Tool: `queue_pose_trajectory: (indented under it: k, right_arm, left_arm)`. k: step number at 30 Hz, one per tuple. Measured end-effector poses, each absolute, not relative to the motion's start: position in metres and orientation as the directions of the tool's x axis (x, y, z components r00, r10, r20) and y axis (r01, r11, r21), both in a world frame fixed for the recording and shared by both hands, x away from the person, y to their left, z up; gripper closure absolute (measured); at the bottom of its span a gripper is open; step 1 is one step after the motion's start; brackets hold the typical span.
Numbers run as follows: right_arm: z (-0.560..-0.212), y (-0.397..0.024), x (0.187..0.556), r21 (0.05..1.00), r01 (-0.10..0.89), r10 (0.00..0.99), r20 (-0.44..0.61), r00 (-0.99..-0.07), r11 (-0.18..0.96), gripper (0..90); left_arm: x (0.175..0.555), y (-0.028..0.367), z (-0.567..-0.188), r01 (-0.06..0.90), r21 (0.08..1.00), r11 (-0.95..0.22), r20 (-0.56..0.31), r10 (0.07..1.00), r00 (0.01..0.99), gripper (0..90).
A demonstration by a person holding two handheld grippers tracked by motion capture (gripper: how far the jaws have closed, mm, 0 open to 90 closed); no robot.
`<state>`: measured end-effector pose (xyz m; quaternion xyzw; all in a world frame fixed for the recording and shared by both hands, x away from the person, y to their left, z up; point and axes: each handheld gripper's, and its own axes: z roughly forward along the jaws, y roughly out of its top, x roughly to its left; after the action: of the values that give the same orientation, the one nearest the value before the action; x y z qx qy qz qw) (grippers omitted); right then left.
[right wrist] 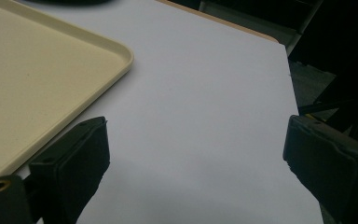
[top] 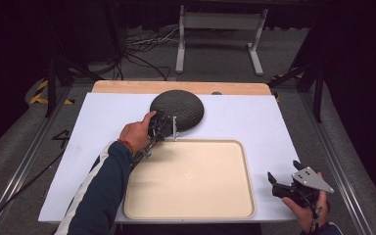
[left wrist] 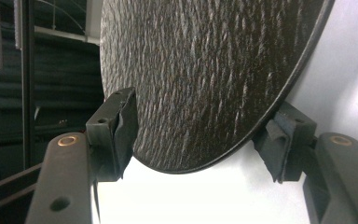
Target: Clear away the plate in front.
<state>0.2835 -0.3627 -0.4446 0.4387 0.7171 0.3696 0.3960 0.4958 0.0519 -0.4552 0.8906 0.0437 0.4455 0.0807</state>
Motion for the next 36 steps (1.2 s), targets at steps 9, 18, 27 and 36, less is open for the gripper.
queue_pose_trajectory:
  k: [9, 18, 27, 36]
  right_arm:
    - [-0.445, -0.362, 0.283, 0.876, 0.336, 0.921, -0.245, -0.304, 0.345, 7.2]
    - [-0.445, -0.362, 0.284, 0.875, 0.339, 0.920, -0.245, -0.305, 0.346, 7.3]
    - [-0.445, -0.363, 0.283, 0.875, 0.339, 0.920, -0.247, -0.304, 0.346, 7.3]
    - [-0.445, -0.362, 0.283, 0.876, 0.337, 0.921, -0.246, -0.303, 0.345, 7.3]
  left_arm:
    - [0.492, 0.048, -0.451, -0.040, 0.188, -0.981, 0.801, 0.130, 0.584, 59.5]
    - [0.489, 0.044, -0.452, -0.069, 0.141, -0.988, 0.829, 0.079, 0.554, 81.4]
    - [0.486, 0.033, -0.460, -0.089, 0.074, -0.993, 0.876, 0.023, 0.482, 86.8]
    - [0.481, 0.036, -0.454, -0.071, 0.078, -0.994, 0.884, 0.036, 0.467, 86.9]
